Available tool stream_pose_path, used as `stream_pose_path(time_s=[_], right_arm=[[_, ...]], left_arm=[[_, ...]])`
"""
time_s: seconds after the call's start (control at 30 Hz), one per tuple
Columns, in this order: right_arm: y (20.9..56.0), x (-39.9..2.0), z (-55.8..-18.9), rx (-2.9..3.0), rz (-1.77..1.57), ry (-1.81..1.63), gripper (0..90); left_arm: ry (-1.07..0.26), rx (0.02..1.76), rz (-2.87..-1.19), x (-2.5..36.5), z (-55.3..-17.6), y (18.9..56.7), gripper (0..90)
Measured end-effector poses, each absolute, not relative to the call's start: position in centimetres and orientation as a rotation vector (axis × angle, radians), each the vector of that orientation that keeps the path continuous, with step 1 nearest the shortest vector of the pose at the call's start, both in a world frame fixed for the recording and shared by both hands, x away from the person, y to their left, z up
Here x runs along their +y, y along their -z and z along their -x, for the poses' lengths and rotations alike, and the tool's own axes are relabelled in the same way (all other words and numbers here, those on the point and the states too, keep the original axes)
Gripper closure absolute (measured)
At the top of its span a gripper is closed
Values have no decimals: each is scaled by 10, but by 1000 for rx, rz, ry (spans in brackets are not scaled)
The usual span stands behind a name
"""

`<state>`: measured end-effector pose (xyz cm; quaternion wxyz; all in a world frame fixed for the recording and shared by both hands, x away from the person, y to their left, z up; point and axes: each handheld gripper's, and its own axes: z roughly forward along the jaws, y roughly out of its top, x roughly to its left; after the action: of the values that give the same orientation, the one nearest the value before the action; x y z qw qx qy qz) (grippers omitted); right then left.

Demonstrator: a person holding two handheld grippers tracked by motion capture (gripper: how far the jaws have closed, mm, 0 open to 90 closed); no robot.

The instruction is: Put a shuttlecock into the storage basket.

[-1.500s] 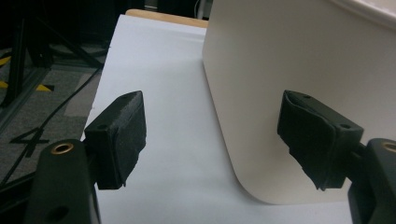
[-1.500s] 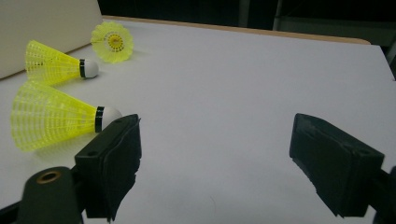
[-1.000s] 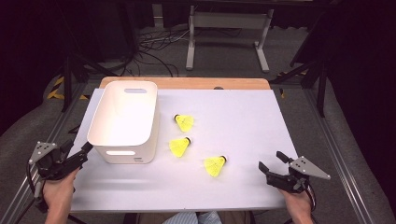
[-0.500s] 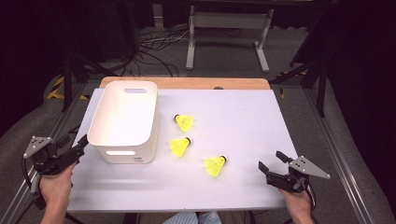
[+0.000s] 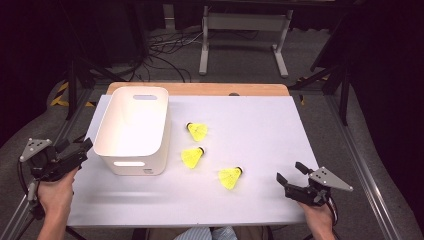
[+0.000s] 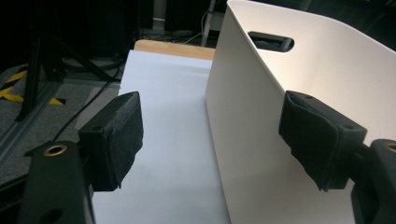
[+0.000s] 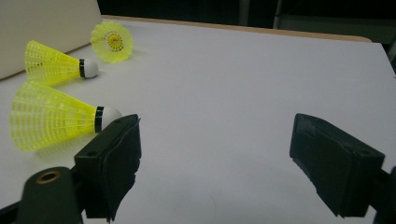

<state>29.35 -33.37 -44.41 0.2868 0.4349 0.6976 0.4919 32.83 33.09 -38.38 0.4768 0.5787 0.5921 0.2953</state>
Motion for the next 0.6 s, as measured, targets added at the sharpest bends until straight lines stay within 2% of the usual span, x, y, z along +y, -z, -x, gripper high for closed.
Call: stream_pose_path(time_s=[0.6], right_arm=[[444,-333,-294,1869,-1157,-1315,171]], left_arm=[[-707,1437,-1472,316,-338,361,260]])
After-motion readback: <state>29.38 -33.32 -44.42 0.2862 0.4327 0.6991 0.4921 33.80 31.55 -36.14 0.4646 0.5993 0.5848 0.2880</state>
